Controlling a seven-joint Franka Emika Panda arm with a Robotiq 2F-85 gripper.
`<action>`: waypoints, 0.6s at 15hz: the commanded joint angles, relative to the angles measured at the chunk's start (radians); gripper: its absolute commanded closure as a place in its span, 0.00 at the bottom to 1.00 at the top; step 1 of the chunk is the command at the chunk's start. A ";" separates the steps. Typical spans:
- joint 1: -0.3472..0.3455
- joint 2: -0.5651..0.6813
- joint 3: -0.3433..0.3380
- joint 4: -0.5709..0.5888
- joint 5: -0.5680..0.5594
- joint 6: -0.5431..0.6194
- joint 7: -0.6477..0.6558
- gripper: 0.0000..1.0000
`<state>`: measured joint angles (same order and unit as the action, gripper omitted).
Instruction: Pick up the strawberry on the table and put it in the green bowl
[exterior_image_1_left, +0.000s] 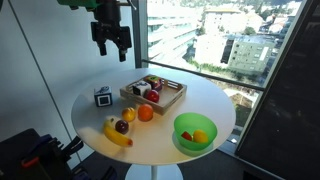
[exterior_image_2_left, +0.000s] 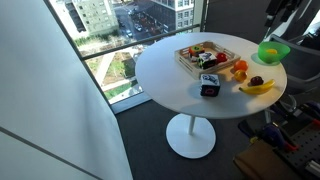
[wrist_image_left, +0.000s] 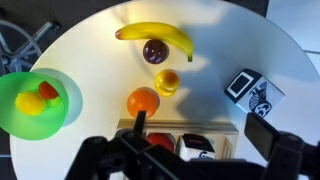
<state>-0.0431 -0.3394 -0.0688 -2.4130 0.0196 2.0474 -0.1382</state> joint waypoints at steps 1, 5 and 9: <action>-0.007 -0.069 0.015 -0.023 -0.021 -0.046 0.066 0.00; -0.017 -0.108 0.024 -0.043 -0.056 -0.034 0.113 0.00; -0.009 -0.092 0.012 -0.031 -0.053 -0.034 0.100 0.00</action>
<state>-0.0515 -0.4318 -0.0568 -2.4457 -0.0337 2.0160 -0.0374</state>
